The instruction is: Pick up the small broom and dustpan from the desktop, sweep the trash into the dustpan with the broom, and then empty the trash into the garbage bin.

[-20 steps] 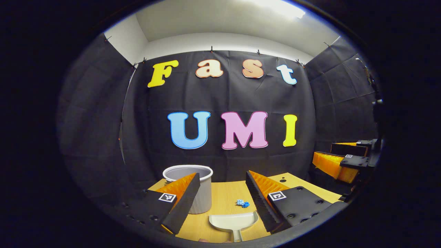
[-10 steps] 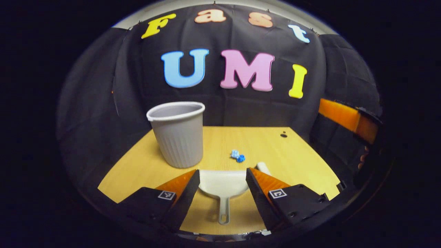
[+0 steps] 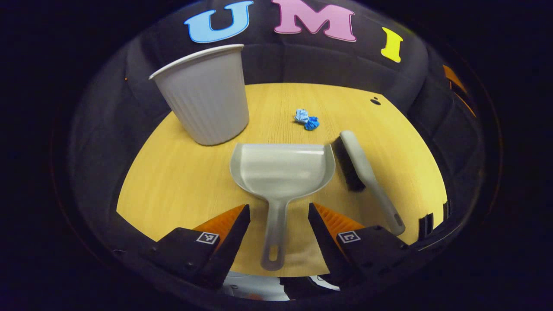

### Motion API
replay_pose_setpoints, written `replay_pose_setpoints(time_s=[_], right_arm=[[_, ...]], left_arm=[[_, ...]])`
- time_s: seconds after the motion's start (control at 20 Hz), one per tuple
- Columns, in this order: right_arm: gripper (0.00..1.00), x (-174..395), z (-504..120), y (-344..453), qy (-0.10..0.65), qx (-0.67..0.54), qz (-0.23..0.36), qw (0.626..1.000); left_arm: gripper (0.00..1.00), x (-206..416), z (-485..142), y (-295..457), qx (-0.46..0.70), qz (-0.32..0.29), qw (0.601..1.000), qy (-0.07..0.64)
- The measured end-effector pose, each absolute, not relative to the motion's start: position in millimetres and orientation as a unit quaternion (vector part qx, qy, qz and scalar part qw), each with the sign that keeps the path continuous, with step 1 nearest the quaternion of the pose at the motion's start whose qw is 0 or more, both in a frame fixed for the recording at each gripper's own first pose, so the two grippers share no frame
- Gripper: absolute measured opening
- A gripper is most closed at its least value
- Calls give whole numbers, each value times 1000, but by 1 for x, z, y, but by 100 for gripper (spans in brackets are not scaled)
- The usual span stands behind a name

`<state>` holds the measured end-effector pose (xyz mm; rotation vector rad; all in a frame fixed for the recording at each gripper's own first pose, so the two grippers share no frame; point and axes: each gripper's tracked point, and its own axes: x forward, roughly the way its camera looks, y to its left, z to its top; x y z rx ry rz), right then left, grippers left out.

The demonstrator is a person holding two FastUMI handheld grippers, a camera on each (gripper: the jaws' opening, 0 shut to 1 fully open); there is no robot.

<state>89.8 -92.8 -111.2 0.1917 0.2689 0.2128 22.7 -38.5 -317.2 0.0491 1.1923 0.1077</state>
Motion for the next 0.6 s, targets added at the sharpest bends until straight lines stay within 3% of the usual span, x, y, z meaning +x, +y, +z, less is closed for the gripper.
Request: replay_pose_setpoints(time_s=[0.2,0.5,0.6], right_arm=[[98,95,-101,-111,119,105,96,983],[98,95,-122,-120,162,108,60,979],[97,91,-135,-112,191,106,47,975]], left_arm=[[83,19,-346,-29,43,82,754,651],[80,45,-367,-26,49,54,709,701],[62,50,-370,-27,45,37,700,711]])
